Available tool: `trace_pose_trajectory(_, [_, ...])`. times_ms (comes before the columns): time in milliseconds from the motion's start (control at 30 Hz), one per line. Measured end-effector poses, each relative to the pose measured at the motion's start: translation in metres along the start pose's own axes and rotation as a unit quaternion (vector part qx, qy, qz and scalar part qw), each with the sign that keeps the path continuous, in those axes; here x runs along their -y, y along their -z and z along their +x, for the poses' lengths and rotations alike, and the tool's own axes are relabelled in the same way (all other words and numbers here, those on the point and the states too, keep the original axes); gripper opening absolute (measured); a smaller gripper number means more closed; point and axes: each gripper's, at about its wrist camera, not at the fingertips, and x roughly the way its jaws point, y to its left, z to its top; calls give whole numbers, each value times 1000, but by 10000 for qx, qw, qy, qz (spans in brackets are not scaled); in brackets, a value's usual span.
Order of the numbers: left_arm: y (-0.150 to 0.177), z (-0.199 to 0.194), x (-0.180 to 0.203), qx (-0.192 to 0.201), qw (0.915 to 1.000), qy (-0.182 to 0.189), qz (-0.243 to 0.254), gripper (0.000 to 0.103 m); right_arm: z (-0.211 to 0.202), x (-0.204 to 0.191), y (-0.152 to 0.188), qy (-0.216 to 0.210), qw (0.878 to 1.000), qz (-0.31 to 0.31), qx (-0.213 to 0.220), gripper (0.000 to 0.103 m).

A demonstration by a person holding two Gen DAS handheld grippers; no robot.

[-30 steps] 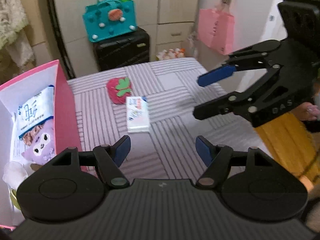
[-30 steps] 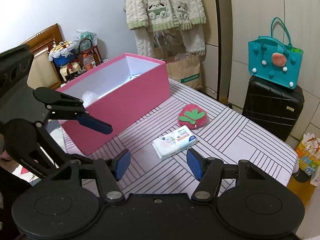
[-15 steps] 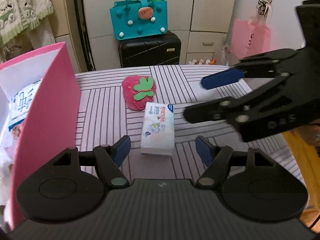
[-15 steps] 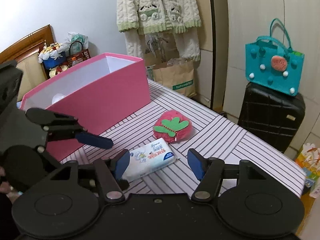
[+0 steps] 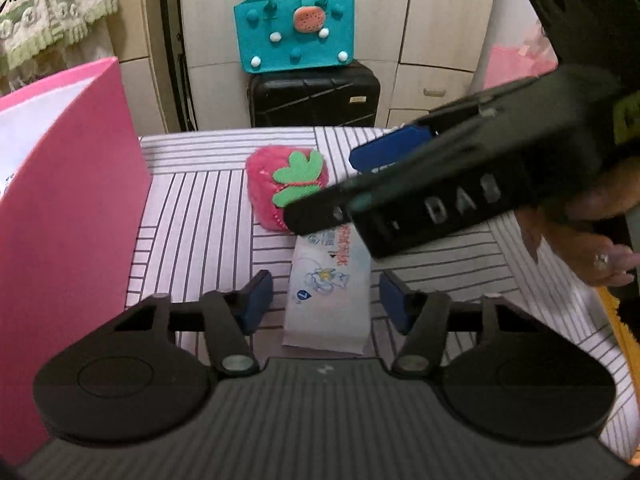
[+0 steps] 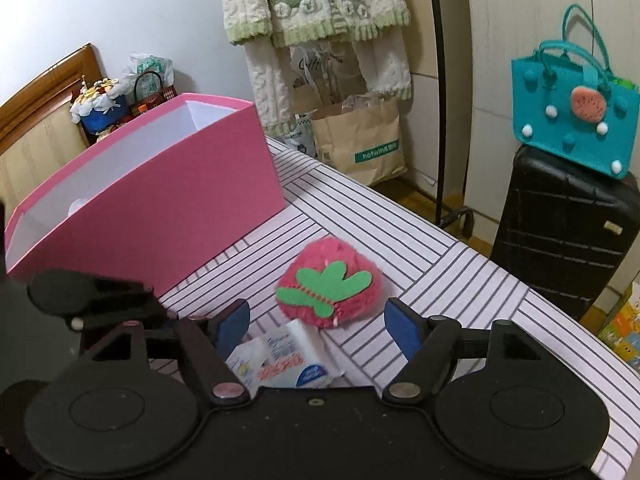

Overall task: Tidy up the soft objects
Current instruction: 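Grasp the white tissue pack with the left tool while the right tool grasps the pink strawberry puff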

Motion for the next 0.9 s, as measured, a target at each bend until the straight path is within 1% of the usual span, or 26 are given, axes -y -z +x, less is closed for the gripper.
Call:
trace_pose_trajectory(67, [2, 2, 1, 91, 9999, -71, 77, 51, 8, 5, -3, -51, 10000, 53, -53, 79])
trace_pose_trajectory(167, [2, 3, 7, 170, 9995, -159, 214, 51, 21, 8, -5, -52, 9999, 77, -110, 79])
trace_pose_trajectory(267, [3, 5, 12, 223, 9991, -250, 270, 54, 36, 4, -8, 128, 9997, -55, -189, 78])
trace_pose_trajectory(333, [4, 5, 14, 249, 9989, -281, 279, 54, 38, -1, -7, 301, 9992, -223, -148, 74])
trace_pose_trajectory(367, [4, 5, 14, 265, 9988, -295, 296, 54, 37, -3, -6, 355, 9989, -273, -121, 63])
trace_pose_trajectory(433, [5, 4, 16, 282, 9987, -289, 326, 48, 33, -1, -5, 370, 9990, -235, -67, 61])
trace_pose_trajectory(467, [5, 3, 16, 286, 9987, -251, 349, 41, 29, 1, -4, 345, 9993, -159, -14, 60])
trace_pose_trajectory(533, [8, 0, 19, 287, 9984, -263, 400, 40, 22, 6, -2, 357, 9993, -12, 87, 60])
trace_pose_trajectory(633, [7, -2, 18, 279, 9988, -229, 328, 39, 12, 10, 4, 433, 9987, 178, 215, 60])
trace_pose_trajectory(800, [10, -12, 12, 226, 9997, 44, 77, 39, -5, 11, 16, 513, 9969, 472, 356, 60])
trace_pose_trajectory(900, [11, -20, 12, 228, 9996, 136, 48, 39, -15, 7, 24, 601, 9959, 566, 364, 60])
